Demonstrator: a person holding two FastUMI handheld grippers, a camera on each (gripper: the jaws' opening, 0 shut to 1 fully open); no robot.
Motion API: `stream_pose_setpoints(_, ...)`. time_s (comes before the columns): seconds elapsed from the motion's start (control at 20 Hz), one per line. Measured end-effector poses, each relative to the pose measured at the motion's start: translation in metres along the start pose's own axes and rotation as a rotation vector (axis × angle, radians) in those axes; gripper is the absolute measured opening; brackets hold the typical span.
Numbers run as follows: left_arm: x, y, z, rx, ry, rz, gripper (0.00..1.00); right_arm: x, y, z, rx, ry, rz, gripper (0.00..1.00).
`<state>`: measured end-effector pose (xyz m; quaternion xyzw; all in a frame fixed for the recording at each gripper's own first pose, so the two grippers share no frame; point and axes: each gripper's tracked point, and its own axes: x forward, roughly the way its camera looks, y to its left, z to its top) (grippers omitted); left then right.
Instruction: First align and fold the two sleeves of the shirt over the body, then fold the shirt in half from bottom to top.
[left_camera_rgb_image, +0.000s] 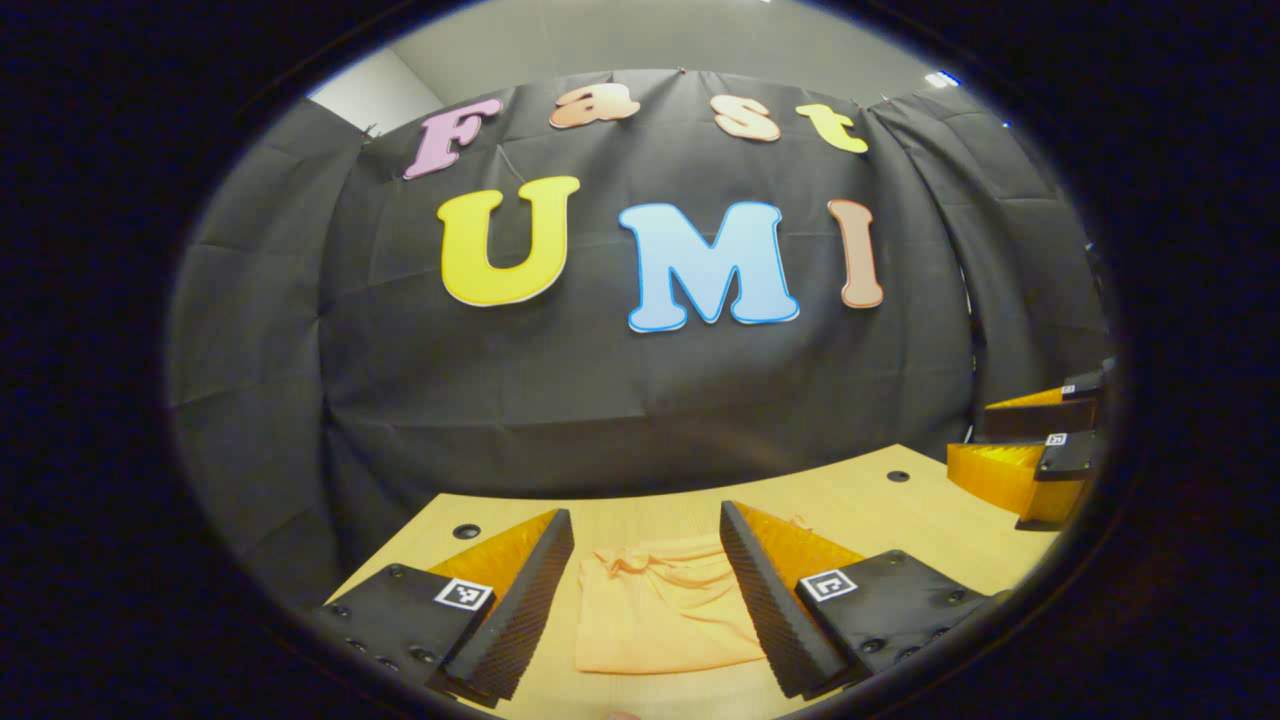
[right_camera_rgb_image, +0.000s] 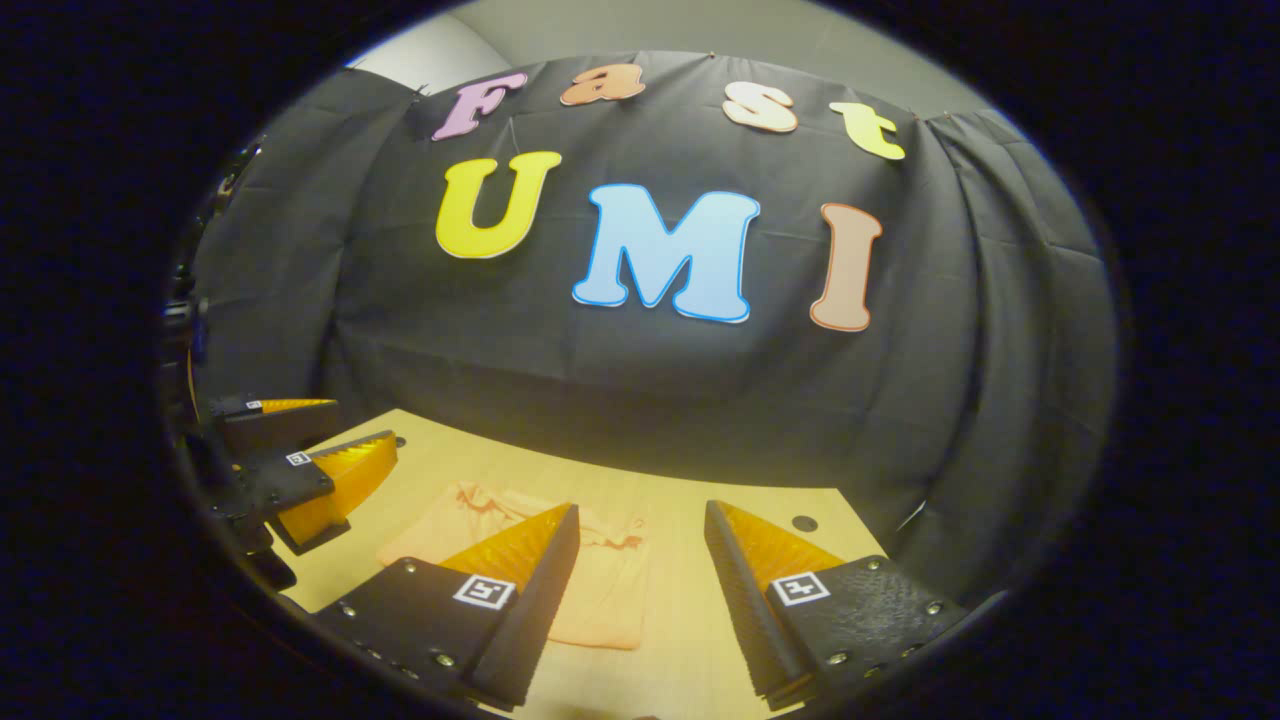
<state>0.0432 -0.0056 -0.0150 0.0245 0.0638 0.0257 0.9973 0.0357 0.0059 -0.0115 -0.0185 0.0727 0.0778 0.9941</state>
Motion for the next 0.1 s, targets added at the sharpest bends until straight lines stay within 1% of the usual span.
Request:
stream_pose_setpoints(0.05, -0.014, -0.003, 0.003, -0.003, -0.012, 0.006, 1.00, -0.009, -0.003, 0.001, 0.003, -0.006, 0.007, 0.78)
stream_pose_setpoints(0.1, -0.025, -0.005, 0.007, -0.005, -0.022, 0.012, 1.00, -0.017, -0.004, 0.001, 0.006, -0.013, 0.011, 0.78)
